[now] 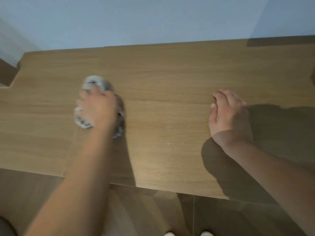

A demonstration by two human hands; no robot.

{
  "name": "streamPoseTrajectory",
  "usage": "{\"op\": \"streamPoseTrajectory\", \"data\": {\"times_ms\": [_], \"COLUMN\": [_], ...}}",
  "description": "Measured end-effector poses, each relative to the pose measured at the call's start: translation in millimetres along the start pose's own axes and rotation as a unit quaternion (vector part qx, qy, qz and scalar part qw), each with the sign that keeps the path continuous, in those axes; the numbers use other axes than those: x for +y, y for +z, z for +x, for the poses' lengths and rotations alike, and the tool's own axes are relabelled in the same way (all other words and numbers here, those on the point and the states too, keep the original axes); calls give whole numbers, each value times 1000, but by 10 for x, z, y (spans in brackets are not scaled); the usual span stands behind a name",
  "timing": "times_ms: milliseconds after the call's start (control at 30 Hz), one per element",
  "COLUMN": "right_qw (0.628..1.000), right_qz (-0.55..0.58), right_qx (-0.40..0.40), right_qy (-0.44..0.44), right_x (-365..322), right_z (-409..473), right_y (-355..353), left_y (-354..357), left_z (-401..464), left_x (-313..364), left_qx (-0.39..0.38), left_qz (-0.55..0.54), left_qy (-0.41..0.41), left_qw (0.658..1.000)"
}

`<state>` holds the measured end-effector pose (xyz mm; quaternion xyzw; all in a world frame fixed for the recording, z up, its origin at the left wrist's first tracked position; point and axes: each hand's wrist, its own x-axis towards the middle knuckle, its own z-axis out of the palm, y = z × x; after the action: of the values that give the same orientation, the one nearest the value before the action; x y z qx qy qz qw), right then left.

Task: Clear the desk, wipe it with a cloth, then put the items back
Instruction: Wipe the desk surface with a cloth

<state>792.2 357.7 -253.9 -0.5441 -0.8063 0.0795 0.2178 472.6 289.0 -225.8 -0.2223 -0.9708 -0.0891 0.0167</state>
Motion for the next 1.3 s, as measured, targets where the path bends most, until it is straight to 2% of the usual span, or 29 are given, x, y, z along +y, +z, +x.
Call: {"op": "streamPoseTrajectory", "data": {"times_ms": [67,133,200,233,267,300,367,433,467,500,567,667,800,867,933,1033,1133,1200,1233,1267,1300], "right_qw": [1000,1000,1000,1000,1000,1000,1000,999,999,999,999,999,999,999,999,999,999,1000,1000,1000,1000], "right_qz": [7,10,9,7,3,-4,-15,-19,-19,-18,-22,-33,-30,-32,-29,-30,-23,-9,-2,1,1], "right_qx": [-9,-9,-5,-8,-13,-17,-23,-29,-29,-28,-27,-29,-28,-25,-23,-24,-16,-6,-4,-5,-8], "right_qy": [0,-2,-4,-4,-3,-1,8,21,24,24,24,26,31,31,31,24,19,20,21,20,19], "right_x": [-4,-22,-38,-42,-44,-47,-66,-67,-60,-59,-53,-81,-102,-81,-78,-62,-50,-58,-59,-56,-48], "right_z": [-2,2,5,7,11,16,25,16,18,21,20,8,27,26,26,28,19,20,22,26,26], "right_y": [-12,-33,-50,-50,-51,-53,-50,-41,-39,-37,-33,-54,-73,-54,-51,-36,-27,-30,-28,-27,-27], "left_y": [13,-28,-78,-107,-130,-148,-174,-137,-94,-40,76,159,262,301,252,114,-148,-249,-241,-200,-164], "left_z": [-566,-1052,-1080,-907,-672,-384,190,448,432,364,144,-107,91,140,54,-350,-1041,-1087,-921,-692,-425], "left_x": [334,533,587,581,557,509,337,176,177,246,551,1194,1858,1972,1804,1037,223,66,100,179,286], "left_qx": [-20,-48,-87,-78,-48,-5,68,44,24,13,2,-31,-37,-41,-58,-124,-207,-214,-192,-152,-101], "left_qz": [-26,-63,-130,-165,-192,-200,-147,-43,-3,13,0,-39,-63,-71,-107,-138,-147,-165,-179,-186,-185], "left_qy": [132,257,345,362,350,303,145,3,-26,-21,79,296,363,419,508,625,674,709,711,689,640], "left_qw": [991,963,925,914,915,932,976,998,999,1000,997,954,929,904,853,758,694,651,652,683,739]}}
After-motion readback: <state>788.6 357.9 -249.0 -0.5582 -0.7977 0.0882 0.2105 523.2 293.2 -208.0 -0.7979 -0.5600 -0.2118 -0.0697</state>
